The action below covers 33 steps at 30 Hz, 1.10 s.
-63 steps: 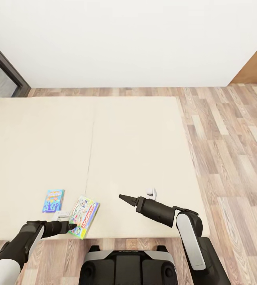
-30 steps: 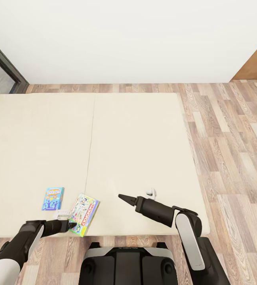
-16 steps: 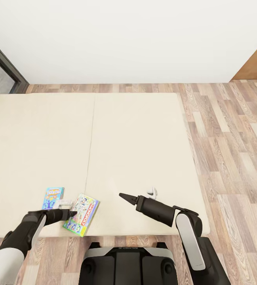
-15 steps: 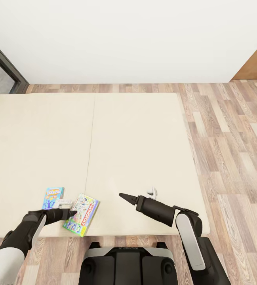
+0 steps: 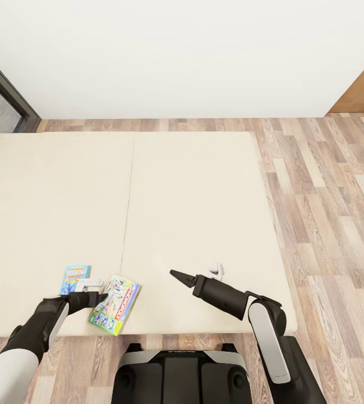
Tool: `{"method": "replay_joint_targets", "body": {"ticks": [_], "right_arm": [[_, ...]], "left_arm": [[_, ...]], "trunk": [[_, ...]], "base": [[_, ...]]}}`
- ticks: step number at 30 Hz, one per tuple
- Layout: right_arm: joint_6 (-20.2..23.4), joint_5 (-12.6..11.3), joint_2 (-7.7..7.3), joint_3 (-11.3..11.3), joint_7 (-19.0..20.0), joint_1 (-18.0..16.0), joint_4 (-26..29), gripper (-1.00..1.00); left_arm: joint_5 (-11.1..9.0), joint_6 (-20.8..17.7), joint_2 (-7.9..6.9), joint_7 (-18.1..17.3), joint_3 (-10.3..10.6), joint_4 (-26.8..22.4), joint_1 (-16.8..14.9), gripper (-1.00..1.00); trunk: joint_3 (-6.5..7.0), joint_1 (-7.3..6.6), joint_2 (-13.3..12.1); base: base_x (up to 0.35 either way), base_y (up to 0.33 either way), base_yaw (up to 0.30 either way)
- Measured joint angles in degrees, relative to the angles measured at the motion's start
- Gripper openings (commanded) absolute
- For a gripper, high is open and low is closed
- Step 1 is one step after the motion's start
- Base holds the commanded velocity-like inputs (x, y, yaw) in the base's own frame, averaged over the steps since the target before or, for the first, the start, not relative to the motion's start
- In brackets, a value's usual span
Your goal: Put all the toys in the child's room - the three board games (two on the bed and one on the table), the two jigsaw puzzles on the table, and the tennis ball on the table - inside the toy box on the table in the child's room.
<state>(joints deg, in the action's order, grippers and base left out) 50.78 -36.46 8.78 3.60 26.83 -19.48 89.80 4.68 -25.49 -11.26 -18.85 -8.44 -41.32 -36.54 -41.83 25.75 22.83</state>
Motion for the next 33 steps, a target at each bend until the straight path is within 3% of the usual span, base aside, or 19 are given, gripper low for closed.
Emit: {"method": "replay_joint_targets", "body": {"ticks": [13,33], "right_arm": [[-0.3,-0.1,-0.02,0.1,0.0,0.0,0.0,1.00],[-0.3,-0.1,0.05,0.2,0.0,0.0,0.0,1.00]], "left_arm": [[0.3,0.1,1.14,0.3,0.1,0.0,0.0,1.00],[0.3,0.2,1.29,0.2,0.2,0.0,0.0,1.00]], "trunk": [[-0.56,0.00,0.0],[-2.39,0.00,0.0]], "base": [[0.000,0.000,0.000],[0.000,0.000,0.000]]}}
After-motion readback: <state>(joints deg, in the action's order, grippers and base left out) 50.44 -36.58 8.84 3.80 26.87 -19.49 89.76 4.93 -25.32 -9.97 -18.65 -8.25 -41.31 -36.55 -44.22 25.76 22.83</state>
